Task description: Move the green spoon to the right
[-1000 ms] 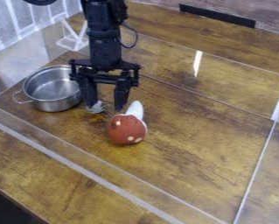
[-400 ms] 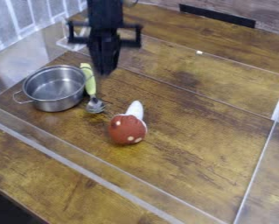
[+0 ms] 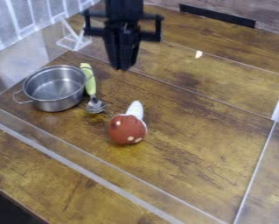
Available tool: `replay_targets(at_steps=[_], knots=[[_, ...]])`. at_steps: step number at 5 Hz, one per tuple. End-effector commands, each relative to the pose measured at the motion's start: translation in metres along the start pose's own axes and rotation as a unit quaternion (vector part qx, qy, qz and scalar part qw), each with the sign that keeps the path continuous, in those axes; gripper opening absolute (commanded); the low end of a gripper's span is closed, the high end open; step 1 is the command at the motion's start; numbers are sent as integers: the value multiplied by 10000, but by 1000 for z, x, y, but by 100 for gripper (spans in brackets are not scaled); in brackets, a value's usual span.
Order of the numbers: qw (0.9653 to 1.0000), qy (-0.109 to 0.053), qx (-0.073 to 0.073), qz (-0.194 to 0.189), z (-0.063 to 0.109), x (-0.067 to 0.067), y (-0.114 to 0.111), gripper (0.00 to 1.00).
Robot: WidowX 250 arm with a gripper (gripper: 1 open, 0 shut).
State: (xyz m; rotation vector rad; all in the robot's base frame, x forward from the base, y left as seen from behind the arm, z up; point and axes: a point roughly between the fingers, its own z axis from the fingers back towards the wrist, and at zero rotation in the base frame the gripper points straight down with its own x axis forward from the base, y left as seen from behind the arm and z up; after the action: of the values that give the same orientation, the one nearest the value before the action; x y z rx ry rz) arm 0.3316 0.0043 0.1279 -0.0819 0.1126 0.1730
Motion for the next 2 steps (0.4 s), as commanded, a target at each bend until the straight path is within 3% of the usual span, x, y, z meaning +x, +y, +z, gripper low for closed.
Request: replay_targets(at_steps=[1, 2], knots=[[9992, -364, 74, -156, 19, 0, 6, 100], [9991, -289, 164, -263, 17, 5, 11, 100]])
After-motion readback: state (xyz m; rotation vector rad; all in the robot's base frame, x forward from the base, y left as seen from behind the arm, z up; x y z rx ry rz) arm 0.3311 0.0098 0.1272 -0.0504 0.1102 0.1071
